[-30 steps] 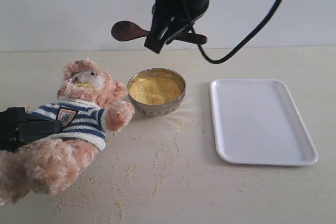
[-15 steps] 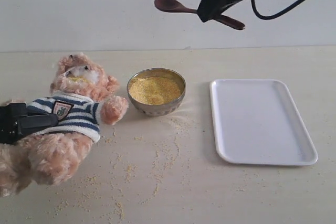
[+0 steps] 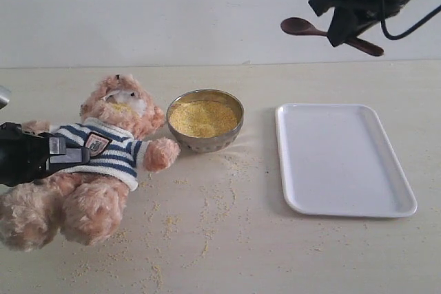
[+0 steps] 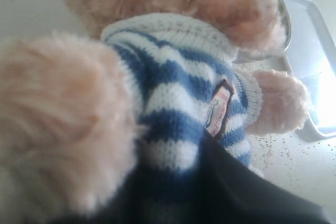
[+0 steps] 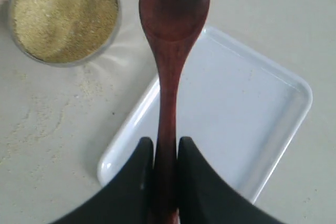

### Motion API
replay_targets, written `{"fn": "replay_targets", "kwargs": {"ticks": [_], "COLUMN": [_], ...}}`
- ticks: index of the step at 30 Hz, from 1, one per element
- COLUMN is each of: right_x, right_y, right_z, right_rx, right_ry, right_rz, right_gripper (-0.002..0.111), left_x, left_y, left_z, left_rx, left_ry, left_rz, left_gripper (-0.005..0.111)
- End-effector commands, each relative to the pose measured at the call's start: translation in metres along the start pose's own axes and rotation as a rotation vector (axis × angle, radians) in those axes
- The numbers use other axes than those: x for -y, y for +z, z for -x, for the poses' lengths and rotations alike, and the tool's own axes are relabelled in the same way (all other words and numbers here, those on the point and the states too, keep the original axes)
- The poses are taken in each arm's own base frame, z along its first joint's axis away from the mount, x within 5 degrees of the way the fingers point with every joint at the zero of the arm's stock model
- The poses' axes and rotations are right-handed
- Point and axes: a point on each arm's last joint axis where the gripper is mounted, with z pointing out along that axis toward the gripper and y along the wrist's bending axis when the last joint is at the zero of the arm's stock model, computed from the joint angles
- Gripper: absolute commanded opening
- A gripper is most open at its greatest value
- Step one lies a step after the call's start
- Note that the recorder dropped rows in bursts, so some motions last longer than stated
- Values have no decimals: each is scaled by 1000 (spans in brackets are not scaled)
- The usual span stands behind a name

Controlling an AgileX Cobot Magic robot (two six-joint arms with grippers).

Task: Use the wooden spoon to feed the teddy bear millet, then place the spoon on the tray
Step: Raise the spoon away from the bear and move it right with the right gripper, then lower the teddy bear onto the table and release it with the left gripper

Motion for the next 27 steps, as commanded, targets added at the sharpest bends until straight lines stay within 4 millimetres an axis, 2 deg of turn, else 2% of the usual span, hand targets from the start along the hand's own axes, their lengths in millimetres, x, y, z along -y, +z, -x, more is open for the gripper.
{"fn": "replay_targets", "kwargs": {"ticks": [1, 9, 16, 25, 27], "right_x": [17, 17, 18, 18, 18], "right_y": [23, 46, 46, 46, 46], "right_z": [-18, -33, -31, -31, -31], "right_rx": [14, 16, 34, 37, 37], "right_ry": [38, 40, 39, 37, 39], "right_rz": [-45, -27, -34, -34, -32], "right_gripper": [0, 0, 0, 0, 0], "left_x": [3, -9, -20, -22, -22], "left_y": [0, 15, 29, 31, 31], "left_z": [5, 9, -2, -4, -4], "left_rx": [23, -6, -64, -71, -71], "left_ry": [32, 13, -34, -40, -40], "left_rz": [-5, -2, -3, -2, -2], "left_gripper": [5, 5, 5, 5, 10]}}
